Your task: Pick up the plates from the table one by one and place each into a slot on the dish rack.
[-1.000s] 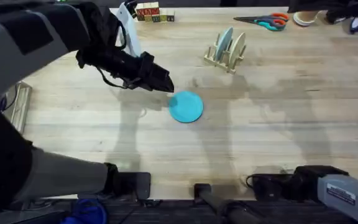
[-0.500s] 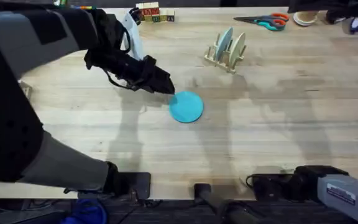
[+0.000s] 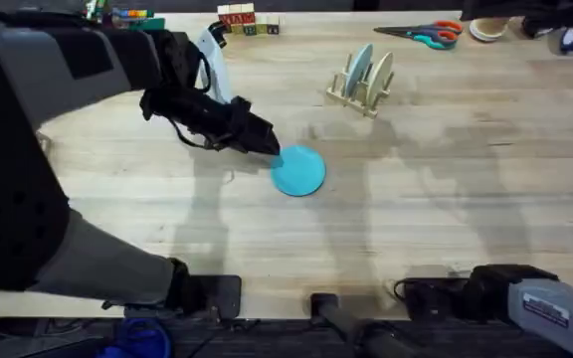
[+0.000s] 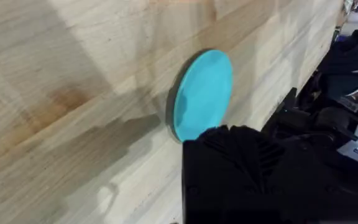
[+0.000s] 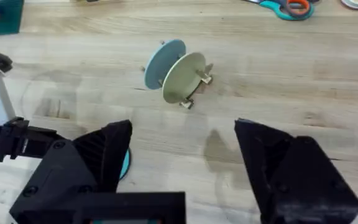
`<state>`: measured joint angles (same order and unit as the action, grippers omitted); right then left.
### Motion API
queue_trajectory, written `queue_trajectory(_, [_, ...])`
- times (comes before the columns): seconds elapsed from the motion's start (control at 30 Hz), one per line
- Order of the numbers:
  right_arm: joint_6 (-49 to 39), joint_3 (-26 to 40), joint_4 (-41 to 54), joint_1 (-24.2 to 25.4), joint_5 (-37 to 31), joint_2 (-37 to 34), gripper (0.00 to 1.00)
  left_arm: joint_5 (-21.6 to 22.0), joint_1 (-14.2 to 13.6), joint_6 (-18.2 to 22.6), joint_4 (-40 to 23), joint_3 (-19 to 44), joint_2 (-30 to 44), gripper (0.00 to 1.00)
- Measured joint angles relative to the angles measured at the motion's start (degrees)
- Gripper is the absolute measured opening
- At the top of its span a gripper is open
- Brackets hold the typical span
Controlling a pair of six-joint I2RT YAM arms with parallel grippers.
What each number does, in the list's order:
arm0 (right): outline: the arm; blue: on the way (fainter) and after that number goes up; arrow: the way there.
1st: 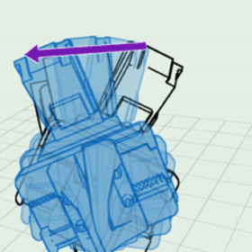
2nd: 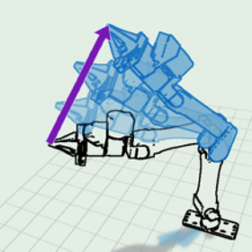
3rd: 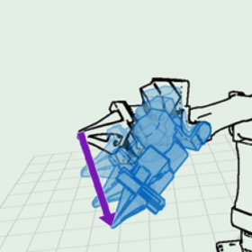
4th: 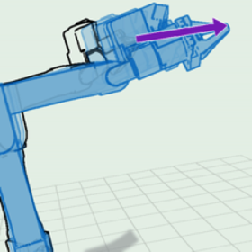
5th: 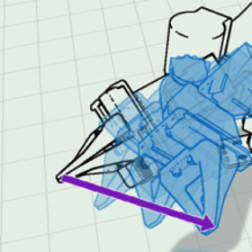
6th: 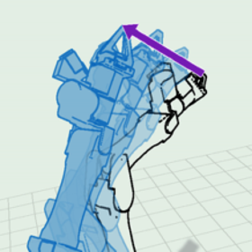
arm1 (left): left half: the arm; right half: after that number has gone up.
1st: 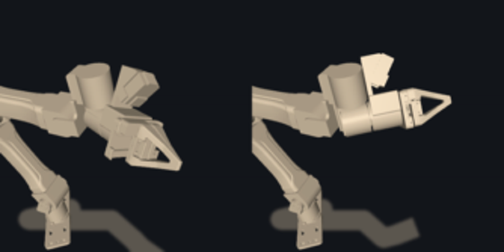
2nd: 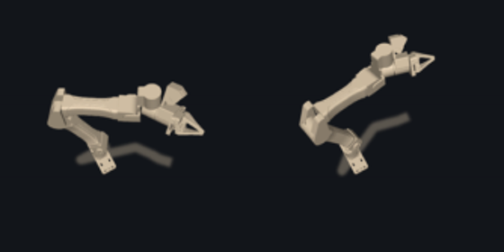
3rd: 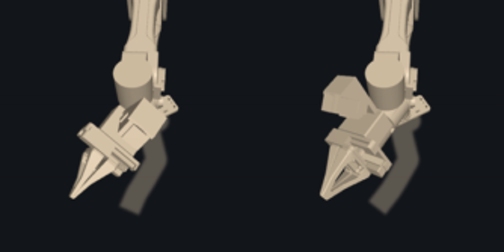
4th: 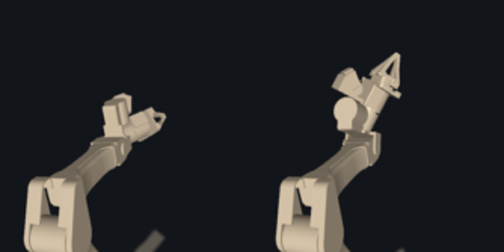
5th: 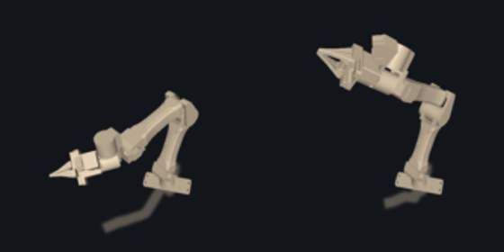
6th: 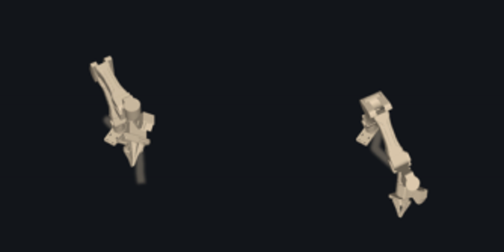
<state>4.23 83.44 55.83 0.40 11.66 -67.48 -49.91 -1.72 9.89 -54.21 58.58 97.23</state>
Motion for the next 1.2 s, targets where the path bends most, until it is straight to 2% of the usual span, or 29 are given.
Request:
queue_trajectory(0.2, [0.0, 0.0, 0.0, 0.0, 0.0, 0.0, 0.995, 0.0, 0.0, 0.0, 0.5, -0.5, 0.4, 0.041])
queue_trajectory(0.73, [0.0, 0.0, 0.0, 0.0, 0.0, 0.0, 0.995, 1.0, 0.0, -0.6, 1.2, -0.5, 10.2, 0.043])
queue_trajectory(0.87, [0.0, 0.0, 0.0, 0.0, 0.0, 0.0, 0.995, 0.0, 0.2, -1.9, 0.9, -0.4, 12.9, 0.042])
queue_trajectory(0.93, [0.0, 0.0, 0.0, 0.0, 0.0, 0.0, 0.995, -1.4, 0.3, -1.9, 0.4, 0.0, 14.0, 0.043])
queue_trajectory(1.2, [0.0, 0.0, 0.0, 0.0, 0.0, 0.0, 0.994, -2.2, 0.2, -1.6, -0.2, 0.8, 15.2, 0.043])
